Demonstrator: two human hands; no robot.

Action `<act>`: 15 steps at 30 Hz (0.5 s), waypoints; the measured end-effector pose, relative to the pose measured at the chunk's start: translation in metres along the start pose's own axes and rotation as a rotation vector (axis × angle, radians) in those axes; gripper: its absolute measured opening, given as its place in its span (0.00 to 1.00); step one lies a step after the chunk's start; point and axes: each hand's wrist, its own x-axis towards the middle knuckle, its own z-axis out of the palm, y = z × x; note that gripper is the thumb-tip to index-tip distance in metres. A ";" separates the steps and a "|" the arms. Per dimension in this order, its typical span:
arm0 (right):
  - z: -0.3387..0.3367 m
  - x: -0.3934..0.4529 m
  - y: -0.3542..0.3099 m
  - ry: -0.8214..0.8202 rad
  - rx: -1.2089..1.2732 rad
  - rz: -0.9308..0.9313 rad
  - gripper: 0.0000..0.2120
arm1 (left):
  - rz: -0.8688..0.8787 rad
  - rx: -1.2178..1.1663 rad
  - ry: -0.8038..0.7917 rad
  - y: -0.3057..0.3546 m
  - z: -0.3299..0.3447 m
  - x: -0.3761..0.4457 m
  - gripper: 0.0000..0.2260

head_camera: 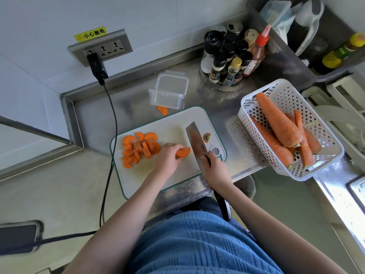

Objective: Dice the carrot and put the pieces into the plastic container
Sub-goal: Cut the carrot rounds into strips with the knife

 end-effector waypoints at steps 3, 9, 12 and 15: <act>-0.002 -0.002 0.000 -0.008 0.015 0.007 0.11 | 0.007 -0.008 0.023 0.000 0.000 0.002 0.09; -0.006 -0.002 -0.001 0.000 0.025 0.023 0.11 | 0.136 0.064 -0.092 -0.002 -0.007 0.005 0.09; -0.008 -0.002 -0.001 0.007 0.030 0.033 0.11 | 0.209 0.134 -0.195 -0.001 -0.009 0.006 0.10; -0.011 -0.001 0.002 0.034 0.062 0.047 0.11 | 0.339 0.193 -0.385 0.006 -0.016 0.017 0.09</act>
